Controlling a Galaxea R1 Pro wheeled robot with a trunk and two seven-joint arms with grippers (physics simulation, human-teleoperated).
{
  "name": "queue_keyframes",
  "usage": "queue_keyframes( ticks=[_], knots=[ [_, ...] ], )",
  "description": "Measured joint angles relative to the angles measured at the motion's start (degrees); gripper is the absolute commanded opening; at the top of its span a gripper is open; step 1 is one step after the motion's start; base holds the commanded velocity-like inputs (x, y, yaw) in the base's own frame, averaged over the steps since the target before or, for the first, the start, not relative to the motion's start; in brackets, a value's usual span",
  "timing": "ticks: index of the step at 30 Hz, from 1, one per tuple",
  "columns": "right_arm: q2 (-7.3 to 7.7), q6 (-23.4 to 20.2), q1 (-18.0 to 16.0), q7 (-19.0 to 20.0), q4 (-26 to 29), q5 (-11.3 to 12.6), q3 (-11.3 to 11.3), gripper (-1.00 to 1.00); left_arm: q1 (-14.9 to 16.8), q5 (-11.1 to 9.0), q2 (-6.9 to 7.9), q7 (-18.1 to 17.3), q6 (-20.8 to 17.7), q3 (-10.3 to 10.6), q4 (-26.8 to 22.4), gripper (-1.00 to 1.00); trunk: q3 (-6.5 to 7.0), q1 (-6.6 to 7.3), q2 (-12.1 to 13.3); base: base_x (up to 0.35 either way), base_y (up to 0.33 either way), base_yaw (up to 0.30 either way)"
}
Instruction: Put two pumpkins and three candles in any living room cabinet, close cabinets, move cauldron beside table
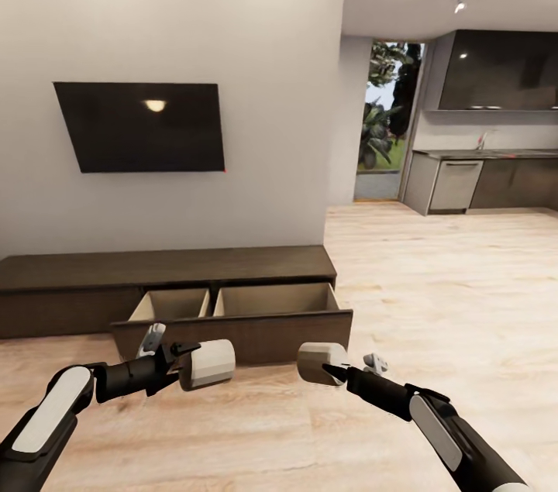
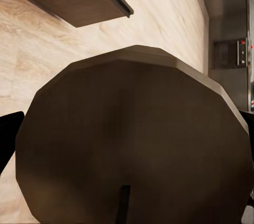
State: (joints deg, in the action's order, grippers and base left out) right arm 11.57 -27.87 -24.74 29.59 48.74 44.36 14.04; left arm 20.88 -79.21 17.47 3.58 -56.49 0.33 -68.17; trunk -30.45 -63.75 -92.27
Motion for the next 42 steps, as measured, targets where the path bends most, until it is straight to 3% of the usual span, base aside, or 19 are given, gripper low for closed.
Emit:
queue_keyframes(
  ticks=[11,15,18,19,20,22,24,26,29,30,32,33,36,37,38,42],
  knots=[
    [0.13,-0.02,-0.01,-0.20,1.06,-0.29,0.03,-1.00,0.01,0.22,0.21,0.01,0.05,-0.30,-0.71,-1.00,0.00,-0.03,0.00,0.224,-0.071,0.000],
    [0.37,-1.72,-0.02,-0.85,6.40,0.27,-0.10,-1.00,0.01,0.52,0.25,0.93,0.20,-0.21,-5.30,-1.00,0.01,-0.03,0.00,0.012,-0.004,0.000],
    [0.38,-6.35,-0.03,-5.59,17.12,0.53,-0.28,-1.00,0.24,1.10,-0.20,4.87,0.37,-0.26,-10.35,-1.00,0.01,-0.03,0.00,0.002,-0.001,0.000],
    [0.42,-7.68,-0.04,-9.51,21.62,0.20,-0.38,-1.00,0.38,1.39,-0.32,7.06,0.41,-0.31,-12.55,-1.00,0.02,-0.03,0.00,0.000,0.000,0.000],
    [0.41,-8.69,-0.04,-13.39,25.85,1.36,-0.39,-1.00,0.50,0.95,-0.42,8.96,0.62,-0.32,-13.97,-1.00,0.02,-0.03,-0.01,0.000,0.000,0.000],
    [0.38,-9.27,-0.02,-17.67,29.32,0.87,-0.67,-1.00,0.56,1.48,-0.68,10.81,0.88,-0.28,-14.85,-1.00,0.01,-0.03,0.00,0.000,0.000,0.000],
    [0.33,-9.88,-0.05,-20.89,31.02,0.42,-3.14,-1.00,0.65,2.43,-1.60,12.13,1.74,-0.15,-15.27,-1.00,0.01,-0.03,0.00,0.000,0.000,0.000],
    [0.14,-10.04,-0.08,-22.34,31.22,0.38,-5.48,-1.00,0.73,5.92,-2.13,12.72,3.01,-0.13,-15.41,-1.00,0.00,-0.03,0.00,0.000,0.000,0.000],
    [0.03,-9.83,-0.09,-23.89,31.20,0.44,-7.33,-1.00,0.80,14.02,-5.04,13.12,7.13,-0.03,-15.43,-1.00,0.00,-0.03,0.00,0.000,0.000,0.000],
    [0.03,-9.61,-0.09,-25.01,31.13,0.09,-7.62,-1.00,0.79,20.10,-7.25,13.41,8.32,0.01,-15.42,-1.00,0.00,-0.04,0.01,0.000,0.000,0.000],
    [-0.01,-8.99,-0.09,-27.70,31.06,-0.90,-7.65,-1.00,0.83,29.95,-11.00,14.12,9.47,-0.01,-15.43,-1.00,0.00,-0.04,0.01,0.000,0.000,0.000],
    [-0.01,-8.09,-0.10,-30.02,31.01,-3.03,-7.61,-1.00,0.81,37.87,-14.15,14.45,10.67,-0.07,-15.43,-1.00,0.00,-0.04,0.01,0.000,0.000,0.000],
    [-0.23,-4.65,-0.13,-34.35,30.34,-8.50,-7.36,-1.00,0.80,49.08,-19.05,14.63,14.14,-0.02,-15.34,-1.00,0.00,-0.03,0.01,0.000,0.000,0.000],
    [-0.77,-3.17,-0.12,-35.29,29.72,-10.18,-7.05,-1.00,0.79,51.37,-19.97,14.65,14.97,0.10,-14.86,-1.00,0.00,-0.04,0.01,0.000,0.000,0.000],
    [-2.40,-1.48,-0.12,-36.20,28.70,-12.62,-6.29,-1.00,0.78,53.47,-20.87,14.70,16.16,0.78,-13.40,-1.00,-0.01,-0.04,0.02,0.000,0.000,0.000],
    [-7.82,0.36,-0.15,-37.08,26.19,-18.93,-5.31,-1.00,0.80,55.69,-21.73,14.86,20.95,4.43,-11.01,-1.00,0.00,-0.03,0.01,0.000,0.000,0.000]
  ],
)
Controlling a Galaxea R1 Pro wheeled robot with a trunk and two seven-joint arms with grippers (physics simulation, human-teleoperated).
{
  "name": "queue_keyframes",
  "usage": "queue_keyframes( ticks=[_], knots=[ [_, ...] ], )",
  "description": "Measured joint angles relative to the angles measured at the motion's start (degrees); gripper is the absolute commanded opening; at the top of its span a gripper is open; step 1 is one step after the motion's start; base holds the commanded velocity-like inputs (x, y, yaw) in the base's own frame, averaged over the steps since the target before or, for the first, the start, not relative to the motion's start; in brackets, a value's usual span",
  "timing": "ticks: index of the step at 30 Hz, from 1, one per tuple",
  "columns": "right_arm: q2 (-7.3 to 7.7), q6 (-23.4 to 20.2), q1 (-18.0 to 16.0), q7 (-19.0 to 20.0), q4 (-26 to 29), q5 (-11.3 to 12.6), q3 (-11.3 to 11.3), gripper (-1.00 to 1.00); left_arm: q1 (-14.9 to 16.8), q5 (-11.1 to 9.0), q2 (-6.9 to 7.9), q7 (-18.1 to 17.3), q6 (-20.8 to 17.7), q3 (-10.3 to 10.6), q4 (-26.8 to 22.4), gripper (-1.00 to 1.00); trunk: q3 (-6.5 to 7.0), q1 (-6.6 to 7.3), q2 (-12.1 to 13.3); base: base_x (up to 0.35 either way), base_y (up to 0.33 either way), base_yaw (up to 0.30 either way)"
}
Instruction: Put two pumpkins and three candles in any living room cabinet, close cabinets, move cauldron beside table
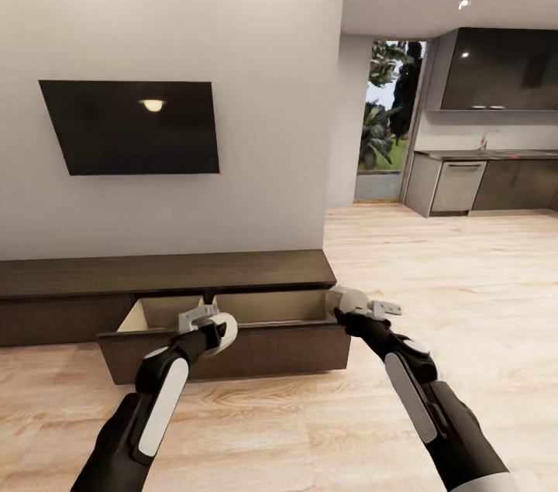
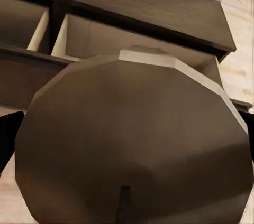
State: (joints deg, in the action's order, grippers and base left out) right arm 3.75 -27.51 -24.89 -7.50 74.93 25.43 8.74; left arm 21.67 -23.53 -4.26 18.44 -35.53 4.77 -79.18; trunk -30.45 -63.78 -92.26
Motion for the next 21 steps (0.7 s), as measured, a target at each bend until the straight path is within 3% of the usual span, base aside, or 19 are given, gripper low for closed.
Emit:
queue_keyframes(
  ticks=[2,4,11,21],
  knots=[
    [-1.61,0.27,-0.01,-0.15,-0.93,-3.18,0.10,-1.00,0.00,0.52,-0.09,0.07,1.91,1.35,0.44,-1.00,0.00,0.00,0.00,0.000,0.000,0.000],
    [-2.10,0.39,-0.02,-0.18,-1.25,-4.19,0.20,-1.00,-0.01,0.65,-0.12,0.06,2.73,1.75,0.66,-1.00,0.00,0.00,0.00,0.000,0.000,0.000],
    [-3.96,0.57,-0.01,-0.19,-1.97,-4.68,1.86,-1.00,0.00,0.64,0.01,0.02,3.33,2.65,0.74,-1.00,0.00,0.03,0.00,0.208,0.000,0.000],
    [-4.22,0.67,-0.36,-0.21,-7.89,-5.64,3.70,-1.00,-0.01,0.71,0.20,0.02,3.32,2.68,0.77,-1.00,0.00,0.04,-0.01,0.331,0.000,0.000]
  ],
)
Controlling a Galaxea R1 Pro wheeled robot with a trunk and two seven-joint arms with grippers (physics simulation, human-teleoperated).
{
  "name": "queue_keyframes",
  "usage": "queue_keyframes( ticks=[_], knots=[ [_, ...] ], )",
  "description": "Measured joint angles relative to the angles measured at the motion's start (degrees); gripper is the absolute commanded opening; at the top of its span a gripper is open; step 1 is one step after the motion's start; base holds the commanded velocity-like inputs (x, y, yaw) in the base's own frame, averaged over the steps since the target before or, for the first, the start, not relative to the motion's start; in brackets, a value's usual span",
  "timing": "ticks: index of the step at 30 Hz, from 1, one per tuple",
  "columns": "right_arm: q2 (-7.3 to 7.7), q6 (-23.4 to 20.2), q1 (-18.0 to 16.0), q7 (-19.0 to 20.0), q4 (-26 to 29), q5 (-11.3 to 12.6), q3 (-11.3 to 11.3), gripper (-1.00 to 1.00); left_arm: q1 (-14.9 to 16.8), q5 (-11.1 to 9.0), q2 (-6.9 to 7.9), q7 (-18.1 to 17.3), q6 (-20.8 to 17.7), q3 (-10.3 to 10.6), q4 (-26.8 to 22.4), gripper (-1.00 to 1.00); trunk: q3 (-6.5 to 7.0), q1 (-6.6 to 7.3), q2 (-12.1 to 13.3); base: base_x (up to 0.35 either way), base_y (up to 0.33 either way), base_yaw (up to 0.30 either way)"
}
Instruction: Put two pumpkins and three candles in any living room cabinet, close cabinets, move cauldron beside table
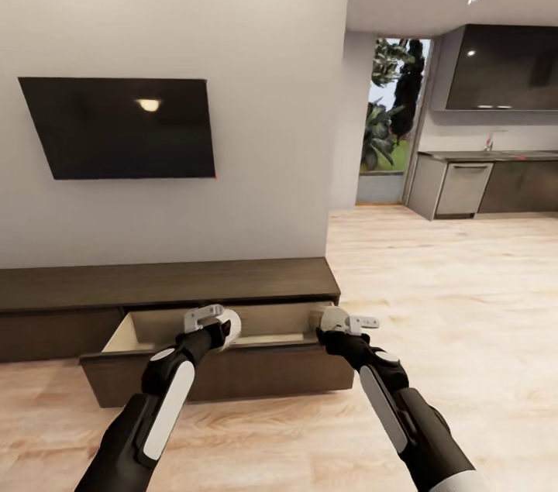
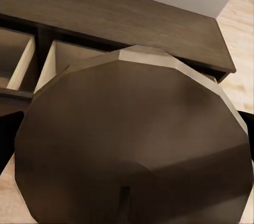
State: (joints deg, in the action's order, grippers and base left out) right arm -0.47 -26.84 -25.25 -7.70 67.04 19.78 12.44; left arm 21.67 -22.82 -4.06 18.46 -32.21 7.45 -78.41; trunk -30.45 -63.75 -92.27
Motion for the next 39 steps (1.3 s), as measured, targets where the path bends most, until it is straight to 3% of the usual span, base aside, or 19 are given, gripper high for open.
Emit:
queue_keyframes(
  ticks=[3,7,12,14,20,28,39],
  knots=[
    [-0.31,0.04,-0.06,0.02,-0.11,0.09,0.03,-1.00,0.00,-0.06,-0.06,0.00,0.00,0.04,0.02,-1.00,0.00,0.00,0.00,0.335,0.000,0.000],
    [-1.93,0.07,-0.40,0.03,-0.73,0.49,0.50,-1.00,0.00,-0.24,-0.14,-0.06,0.00,-0.02,0.08,-1.00,-0.01,0.00,0.00,0.335,0.000,0.000],
    [-3.67,3.06,-0.70,0.04,-6.11,0.37,5.81,-1.00,0.00,-0.24,-0.27,-0.08,0.03,0.01,0.19,-1.00,0.00,-0.02,0.00,0.240,0.000,0.000],
    [-3.81,4.14,-0.83,0.07,-6.90,0.26,6.61,-1.00,0.00,-0.45,-0.40,-0.21,0.19,0.46,-0.19,-1.00,0.00,-0.03,0.00,0.038,0.000,0.000],
    [-3.98,4.14,-0.88,0.00,-7.76,0.10,6.95,-1.00,0.68,-0.80,-0.53,-0.81,3.84,1.17,0.80,-1.00,0.00,-0.03,0.01,0.009,0.000,0.000],
    [-4.05,4.91,-3.93,-0.02,-12.04,0.11,6.87,-1.00,4.51,-0.74,-0.61,-0.97,4.84,1.53,9.98,-1.00,0.01,-0.03,0.00,0.000,0.000,0.000],
    [-4.11,5.00,-5.55,0.07,-13.58,0.67,6.65,-1.00,4.66,-0.66,-0.53,-0.21,9.67,1.46,10.62,-1.00,0.00,-0.02,0.00,0.038,0.000,0.000]
  ],
)
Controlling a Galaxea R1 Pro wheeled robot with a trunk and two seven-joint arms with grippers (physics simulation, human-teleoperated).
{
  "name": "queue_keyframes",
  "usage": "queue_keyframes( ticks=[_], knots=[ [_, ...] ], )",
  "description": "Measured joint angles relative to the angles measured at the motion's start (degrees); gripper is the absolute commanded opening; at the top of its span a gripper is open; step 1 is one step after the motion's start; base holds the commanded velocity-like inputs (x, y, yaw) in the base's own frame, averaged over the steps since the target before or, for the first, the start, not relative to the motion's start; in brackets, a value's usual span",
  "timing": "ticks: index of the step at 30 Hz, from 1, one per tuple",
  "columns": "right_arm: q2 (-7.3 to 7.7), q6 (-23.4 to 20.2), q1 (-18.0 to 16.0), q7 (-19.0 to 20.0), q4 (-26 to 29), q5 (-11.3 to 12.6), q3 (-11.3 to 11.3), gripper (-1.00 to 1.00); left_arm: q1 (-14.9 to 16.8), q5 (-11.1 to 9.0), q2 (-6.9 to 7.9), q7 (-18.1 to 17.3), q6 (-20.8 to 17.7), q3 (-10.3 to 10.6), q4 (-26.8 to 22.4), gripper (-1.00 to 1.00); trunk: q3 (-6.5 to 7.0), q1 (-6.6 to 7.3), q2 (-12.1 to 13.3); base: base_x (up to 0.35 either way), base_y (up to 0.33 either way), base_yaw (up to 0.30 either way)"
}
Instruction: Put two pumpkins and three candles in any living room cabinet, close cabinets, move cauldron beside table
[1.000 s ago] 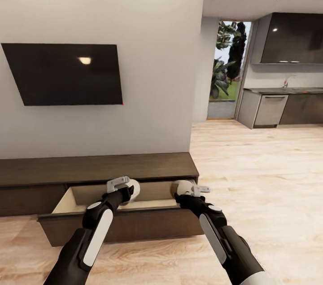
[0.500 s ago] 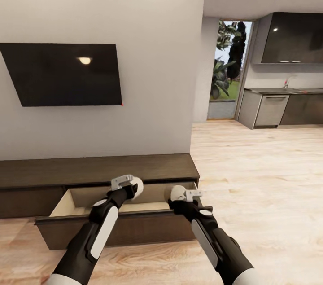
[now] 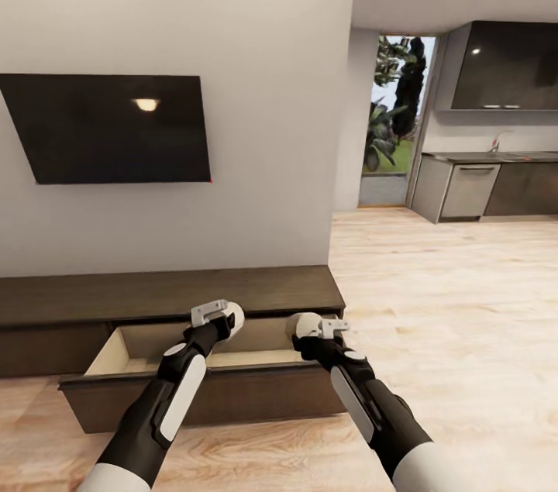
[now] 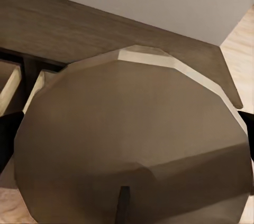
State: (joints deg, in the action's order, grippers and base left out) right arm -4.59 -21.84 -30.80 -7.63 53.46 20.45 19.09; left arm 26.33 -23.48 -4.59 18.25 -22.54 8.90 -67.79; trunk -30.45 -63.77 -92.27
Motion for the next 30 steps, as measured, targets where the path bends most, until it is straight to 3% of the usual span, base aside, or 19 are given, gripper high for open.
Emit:
queue_keyframes(
  ticks=[10,17,24,30],
  knots=[
    [-0.01,-1.00,-0.01,-0.09,-0.29,0.33,-0.06,-1.00,0.29,-0.05,-0.06,0.10,-0.80,0.19,0.70,-1.00,0.00,0.02,0.00,0.301,0.000,0.000],
    [-0.01,-1.10,-0.02,-0.09,-0.55,0.32,-0.02,-1.00,0.49,0.30,-0.09,0.20,-6.03,0.42,0.21,-1.00,0.00,0.02,0.00,0.318,0.091,0.000],
    [-0.34,-1.02,-1.67,-0.09,-3.91,0.32,-0.02,-1.00,0.45,0.39,-0.09,0.21,-6.34,0.40,0.08,-1.00,0.00,0.01,0.00,0.263,0.165,0.000],
    [-0.37,-1.08,-2.09,-0.09,-4.60,0.35,-0.03,-1.00,0.44,0.54,-0.04,0.15,-6.29,0.41,-0.16,-1.00,0.00,-0.01,0.00,0.056,0.042,0.000]
  ],
)
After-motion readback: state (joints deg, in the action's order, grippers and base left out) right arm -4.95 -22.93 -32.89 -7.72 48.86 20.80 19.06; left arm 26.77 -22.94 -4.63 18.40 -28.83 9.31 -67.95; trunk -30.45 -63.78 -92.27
